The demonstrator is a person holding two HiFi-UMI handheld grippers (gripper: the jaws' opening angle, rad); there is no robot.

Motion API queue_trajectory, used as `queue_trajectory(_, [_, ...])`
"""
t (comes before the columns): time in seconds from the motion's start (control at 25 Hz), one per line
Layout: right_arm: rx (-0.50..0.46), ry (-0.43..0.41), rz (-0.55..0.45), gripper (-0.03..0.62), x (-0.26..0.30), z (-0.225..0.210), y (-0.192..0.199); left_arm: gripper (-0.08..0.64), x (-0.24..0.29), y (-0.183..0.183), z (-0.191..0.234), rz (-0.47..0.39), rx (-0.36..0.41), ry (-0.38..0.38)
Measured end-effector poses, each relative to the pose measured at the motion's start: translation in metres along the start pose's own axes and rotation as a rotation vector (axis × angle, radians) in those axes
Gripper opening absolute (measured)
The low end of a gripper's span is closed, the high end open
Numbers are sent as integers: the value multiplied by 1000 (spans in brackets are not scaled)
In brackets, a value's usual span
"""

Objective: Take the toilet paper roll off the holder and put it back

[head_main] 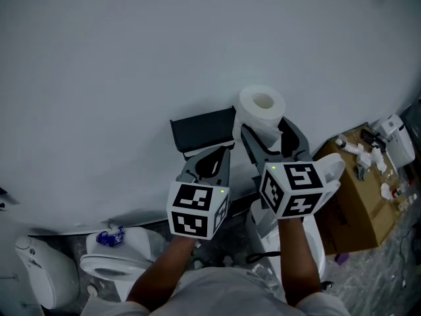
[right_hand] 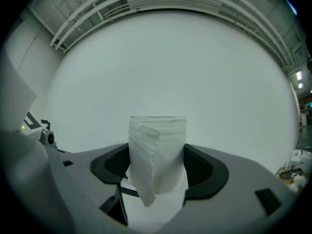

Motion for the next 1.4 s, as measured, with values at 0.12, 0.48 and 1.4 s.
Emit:
queue_trajectory(0.12, [8, 19, -2, 339, -7, -7, 4, 5, 4, 0, -6, 7, 11, 11])
queue_trajectory(0.48, [43, 74, 18, 339, -28, -23, 31, 5, 16, 4, -29, 21, 32, 48])
queue_trajectory(1.4, [106, 204, 92, 339, -61, -35, 109, 5, 28, 26, -73, 25, 77, 108])
Point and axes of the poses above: the fingertips, and each gripper's own axes: x forward along the fingers, z to its left, y out of its underside, the point moved 3 cm from there along -x, backward along the fingers, and after that the axes turned 14 degrees about z, right-handed, at the moved point
